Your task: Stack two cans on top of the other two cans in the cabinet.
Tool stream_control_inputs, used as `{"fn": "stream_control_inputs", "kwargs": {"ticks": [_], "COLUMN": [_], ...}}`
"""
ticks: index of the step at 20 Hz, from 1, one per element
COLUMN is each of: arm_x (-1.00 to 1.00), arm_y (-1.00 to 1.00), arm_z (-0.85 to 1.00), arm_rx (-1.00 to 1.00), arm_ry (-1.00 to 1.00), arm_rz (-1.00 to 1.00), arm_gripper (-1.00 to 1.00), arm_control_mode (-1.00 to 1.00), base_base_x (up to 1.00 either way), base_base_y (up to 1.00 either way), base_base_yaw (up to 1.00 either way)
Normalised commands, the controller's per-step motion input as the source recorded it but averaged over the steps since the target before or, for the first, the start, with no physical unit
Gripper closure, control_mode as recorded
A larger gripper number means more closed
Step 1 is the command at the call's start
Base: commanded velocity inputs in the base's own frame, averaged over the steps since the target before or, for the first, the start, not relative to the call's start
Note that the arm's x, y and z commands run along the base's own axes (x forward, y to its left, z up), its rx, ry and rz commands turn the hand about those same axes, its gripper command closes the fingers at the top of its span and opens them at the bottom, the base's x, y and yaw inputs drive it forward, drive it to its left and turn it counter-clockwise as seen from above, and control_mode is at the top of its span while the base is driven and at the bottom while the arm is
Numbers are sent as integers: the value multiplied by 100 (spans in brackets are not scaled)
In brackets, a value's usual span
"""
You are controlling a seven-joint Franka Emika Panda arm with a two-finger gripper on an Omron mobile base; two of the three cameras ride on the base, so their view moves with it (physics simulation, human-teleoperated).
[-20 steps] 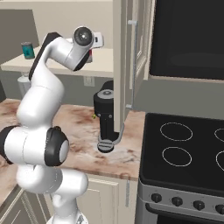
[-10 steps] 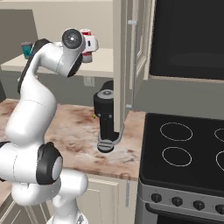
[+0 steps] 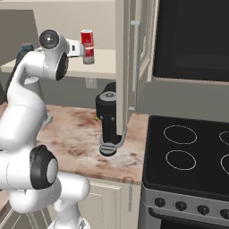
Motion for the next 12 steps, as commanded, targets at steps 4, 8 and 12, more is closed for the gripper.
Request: {"fn": "stream_control_inputs", "kwargs": {"ticks": [4, 8, 12], "arm_x": [0, 0, 1], "arm_y": [40, 38, 27], "arm_z": [0, 0, -4], "arm_rx": [3, 3, 1], "arm_ry": [12, 10, 5], "arm_rz": [0, 0, 0], "arm_gripper": [-100, -100, -100], "arm_control_mode": [-100, -100, -100], "base_base_x": [0, 0, 0], "base_base_y": [0, 0, 0], "base_base_yaw": [0, 0, 0]}}
